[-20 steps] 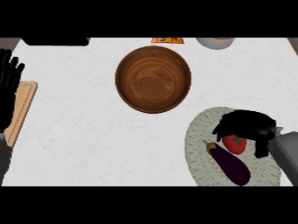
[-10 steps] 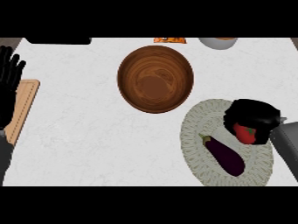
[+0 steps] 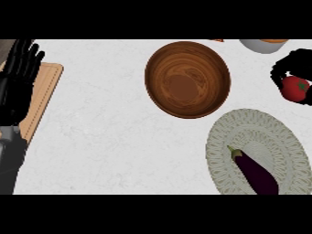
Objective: Pick the tomato from the placemat and place it in the bowl
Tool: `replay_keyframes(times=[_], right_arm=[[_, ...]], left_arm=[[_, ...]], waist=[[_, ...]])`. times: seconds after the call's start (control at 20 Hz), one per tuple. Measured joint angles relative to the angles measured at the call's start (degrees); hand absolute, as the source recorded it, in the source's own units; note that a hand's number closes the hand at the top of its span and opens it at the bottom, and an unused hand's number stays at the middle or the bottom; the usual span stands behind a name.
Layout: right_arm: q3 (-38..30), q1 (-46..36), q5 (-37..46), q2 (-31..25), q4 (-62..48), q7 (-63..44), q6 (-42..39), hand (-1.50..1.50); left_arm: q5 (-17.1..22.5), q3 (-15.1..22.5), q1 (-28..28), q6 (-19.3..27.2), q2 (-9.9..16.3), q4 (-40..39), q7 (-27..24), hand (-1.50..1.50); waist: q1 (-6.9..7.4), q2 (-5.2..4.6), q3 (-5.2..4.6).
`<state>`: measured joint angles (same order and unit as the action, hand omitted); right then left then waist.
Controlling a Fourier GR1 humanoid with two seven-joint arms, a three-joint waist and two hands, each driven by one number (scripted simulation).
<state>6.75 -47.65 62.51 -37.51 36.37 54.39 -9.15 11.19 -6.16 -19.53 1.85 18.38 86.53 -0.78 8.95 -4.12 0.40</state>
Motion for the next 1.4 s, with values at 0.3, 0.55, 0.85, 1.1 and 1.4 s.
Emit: replay_keyframes(times=[0.3, 0.55, 0.85, 1.1, 1.4], right_arm=[[-5.2, -7.4, -2.5, -3.1, -6.8, 0.3, 0.8, 1.50], [-8.3, -12.7, -6.0, -4.2, -10.9, 2.8, -0.1, 1.50], [-11.3, -18.8, -11.3, -4.1, -14.2, 4.3, -1.4, 1.50], [-12.3, -23.5, -15.7, -2.6, -17.0, 4.1, -5.0, 1.50], [-10.9, -28.8, -18.3, 0.0, -19.5, 2.4, -9.6, 1.50]], left_arm=[[-0.3, 0.9, -1.2, 0.0, -0.4, -0.3, 0.3, 0.00], [-0.5, 1.2, -2.0, 0.1, -0.7, -0.8, 0.6, 0.00], [-0.8, 0.9, -2.0, 0.3, -0.6, -1.5, 0.7, 0.00], [-1.4, 1.0, -1.8, 0.9, -1.0, -2.2, 0.3, 0.00], [-1.3, 0.3, -1.4, 0.8, -0.5, -3.0, 0.1, 0.00]], waist=[[1.07, -0.34, 0.12], [0.96, -0.13, 0.10], [0.45, 0.54, -0.01], [-0.42, 1.15, -0.16], [-1.38, 1.78, -0.32]])
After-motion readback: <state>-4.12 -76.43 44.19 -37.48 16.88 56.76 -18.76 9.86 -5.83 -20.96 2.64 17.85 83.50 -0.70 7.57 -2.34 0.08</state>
